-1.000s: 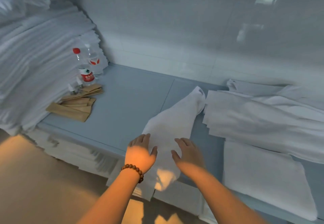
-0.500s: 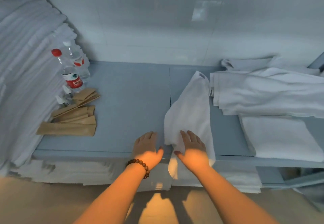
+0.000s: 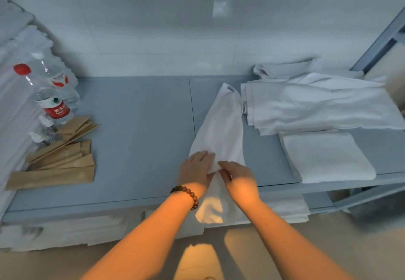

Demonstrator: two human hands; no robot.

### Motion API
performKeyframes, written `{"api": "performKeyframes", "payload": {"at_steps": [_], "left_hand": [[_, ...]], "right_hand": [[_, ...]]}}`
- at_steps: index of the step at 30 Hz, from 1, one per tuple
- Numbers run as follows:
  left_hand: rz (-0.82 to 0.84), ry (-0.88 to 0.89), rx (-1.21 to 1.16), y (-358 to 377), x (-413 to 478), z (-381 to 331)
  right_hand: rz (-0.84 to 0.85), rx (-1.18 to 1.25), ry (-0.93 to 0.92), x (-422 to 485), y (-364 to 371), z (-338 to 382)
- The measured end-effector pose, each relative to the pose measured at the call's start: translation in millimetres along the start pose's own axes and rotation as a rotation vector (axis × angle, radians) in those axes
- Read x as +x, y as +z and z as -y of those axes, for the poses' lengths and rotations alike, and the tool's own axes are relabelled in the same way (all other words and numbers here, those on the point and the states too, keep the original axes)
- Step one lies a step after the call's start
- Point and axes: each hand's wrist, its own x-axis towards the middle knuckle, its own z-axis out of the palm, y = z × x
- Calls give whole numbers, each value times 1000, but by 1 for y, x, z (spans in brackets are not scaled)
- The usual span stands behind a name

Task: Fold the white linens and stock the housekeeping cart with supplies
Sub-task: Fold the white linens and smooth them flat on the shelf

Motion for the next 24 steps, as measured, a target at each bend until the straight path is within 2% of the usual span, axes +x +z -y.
{"api": "performKeyframes", "payload": {"at_steps": [3, 8, 17, 20, 24], "left_hand": [[-131, 6, -72, -19, 6, -11], [-285, 53, -99, -66, 24, -22], [-448, 40, -67, -141, 32, 3], [-485, 4, -27, -162, 24, 21], [-532, -75, -20, -189, 6, 47]], "right_hand": [[-39, 73, 25, 3, -11, 0], [38, 22, 95, 2, -15, -6], [72, -34, 172, 18, -13, 3], [-10, -41, 155, 35, -18, 19], [-144, 41, 3, 60, -31, 41]]}}
